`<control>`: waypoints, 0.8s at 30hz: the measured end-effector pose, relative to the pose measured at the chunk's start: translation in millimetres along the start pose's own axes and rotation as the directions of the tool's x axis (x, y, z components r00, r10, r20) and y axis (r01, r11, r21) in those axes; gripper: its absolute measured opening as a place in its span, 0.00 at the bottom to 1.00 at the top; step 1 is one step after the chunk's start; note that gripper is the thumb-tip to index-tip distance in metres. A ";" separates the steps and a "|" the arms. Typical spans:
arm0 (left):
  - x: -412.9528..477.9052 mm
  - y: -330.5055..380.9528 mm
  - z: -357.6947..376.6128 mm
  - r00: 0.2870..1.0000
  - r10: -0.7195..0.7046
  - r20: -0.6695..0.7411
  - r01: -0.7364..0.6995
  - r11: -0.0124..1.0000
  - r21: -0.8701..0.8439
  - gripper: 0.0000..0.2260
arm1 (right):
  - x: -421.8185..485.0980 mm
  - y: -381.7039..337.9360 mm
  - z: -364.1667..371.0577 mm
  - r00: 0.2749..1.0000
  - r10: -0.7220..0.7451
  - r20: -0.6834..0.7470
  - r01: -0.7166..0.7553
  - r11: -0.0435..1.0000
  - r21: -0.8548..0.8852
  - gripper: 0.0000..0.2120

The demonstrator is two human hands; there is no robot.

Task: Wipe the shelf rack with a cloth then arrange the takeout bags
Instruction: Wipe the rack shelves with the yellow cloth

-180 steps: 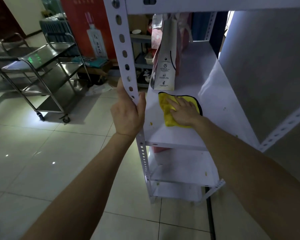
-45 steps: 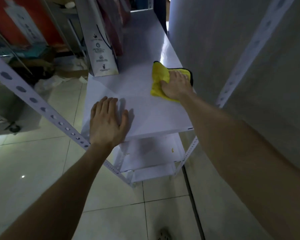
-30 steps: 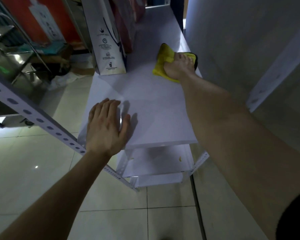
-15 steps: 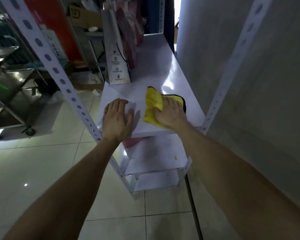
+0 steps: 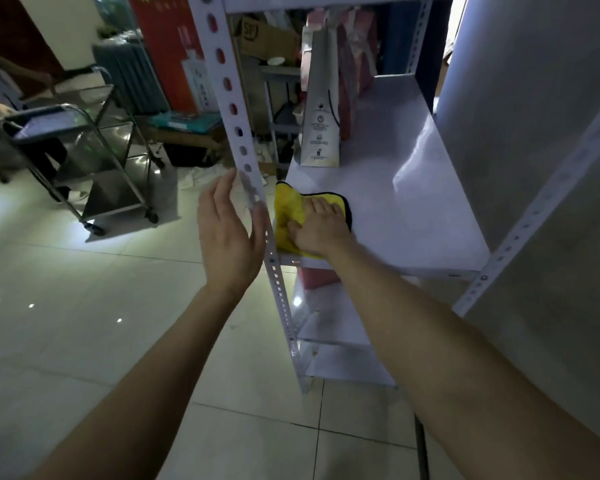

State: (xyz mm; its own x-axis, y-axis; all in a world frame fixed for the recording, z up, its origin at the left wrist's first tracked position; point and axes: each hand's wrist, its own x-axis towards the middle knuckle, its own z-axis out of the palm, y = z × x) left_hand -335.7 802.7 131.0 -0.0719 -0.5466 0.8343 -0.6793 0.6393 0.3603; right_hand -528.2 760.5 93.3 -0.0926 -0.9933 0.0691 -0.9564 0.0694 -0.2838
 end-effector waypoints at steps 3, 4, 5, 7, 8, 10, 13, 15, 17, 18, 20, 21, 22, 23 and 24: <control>4.6 4.0 4.3 0.969 -0.183 0.166 0.206 0.969 -0.138 0.32 | -13.8 -5.5 2.1 0.999 -0.048 0.003 0.048 0.999 0.024 0.33; 5.4 5.6 6.7 0.952 -0.209 0.223 0.247 0.957 -0.155 0.32 | -19.8 -3.1 0.9 0.999 -0.054 -0.009 0.054 0.998 0.042 0.31; 5.7 5.9 9.6 0.939 -0.225 0.259 0.269 0.951 -0.150 0.33 | -26.0 1.0 -0.8 0.998 -0.054 -0.018 0.055 0.997 0.058 0.30; 6.7 3.9 14.9 0.931 -0.238 0.275 0.284 0.948 -0.142 0.33 | -39.6 13.9 -5.3 0.999 -0.044 -0.030 0.046 0.997 0.065 0.29; 7.5 3.1 17.0 0.928 -0.248 0.276 0.296 0.944 -0.144 0.33 | -47.6 22.4 -7.5 0.999 -0.031 -0.036 0.034 0.997 0.063 0.30; 7.9 2.3 19.4 0.922 -0.270 0.278 0.319 0.936 -0.150 0.34 | -65.3 44.5 -13.4 0.998 0.016 -0.055 -0.012 0.997 0.075 0.31; 8.0 1.5 18.9 0.918 -0.270 0.291 0.323 0.933 -0.156 0.35 | -95.3 91.1 -28.1 0.981 0.157 -0.118 -0.147 0.985 0.090 0.32; 7.4 0.6 18.3 0.915 -0.259 0.311 0.319 0.934 -0.161 0.35 | -118.5 126.1 -40.8 0.951 0.267 -0.156 -0.258 0.963 0.075 0.31; 8.1 2.2 16.8 0.908 -0.260 0.329 0.325 0.932 -0.162 0.35 | -139.1 150.6 -51.4 0.922 0.349 -0.166 -0.340 0.937 0.085 0.30; 8.9 3.9 15.3 0.903 -0.257 0.344 0.328 0.930 -0.167 0.35 | -146.7 155.3 -54.9 0.915 0.370 -0.164 -0.356 0.928 0.106 0.29; 10.4 7.4 9.6 0.894 -0.246 0.375 0.329 0.928 -0.176 0.35 | -155.4 150.9 -57.5 0.908 0.371 -0.192 -0.359 0.928 0.099 0.25; 11.6 8.8 5.3 0.889 -0.246 0.385 0.331 0.928 -0.170 0.34 | -156.5 144.4 -57.5 0.904 0.369 -0.214 -0.366 0.929 0.058 0.23; 11.6 10.1 2.6 0.885 -0.251 0.392 0.333 0.929 -0.159 0.33 | -157.8 138.8 -56.6 0.900 0.372 -0.227 -0.382 0.924 0.001 0.22; 12.3 10.4 -2.9 0.885 -0.247 0.394 0.329 0.931 -0.155 0.31 | -159.2 130.1 -56.6 0.895 0.378 -0.237 -0.400 0.915 -0.048 0.22; 13.2 10.6 -9.3 0.886 -0.233 0.401 0.317 0.935 -0.159 0.29 | -161.7 121.4 -56.4 0.889 0.386 -0.245 -0.414 0.908 -0.070 0.22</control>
State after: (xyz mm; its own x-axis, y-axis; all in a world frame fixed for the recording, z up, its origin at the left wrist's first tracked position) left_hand -337.1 807.3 149.7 -0.1989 -0.8500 0.4878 -0.5416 0.5101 0.6681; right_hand -645.0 934.8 101.6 -0.5197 -0.8338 0.1863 -0.8492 0.4803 -0.2195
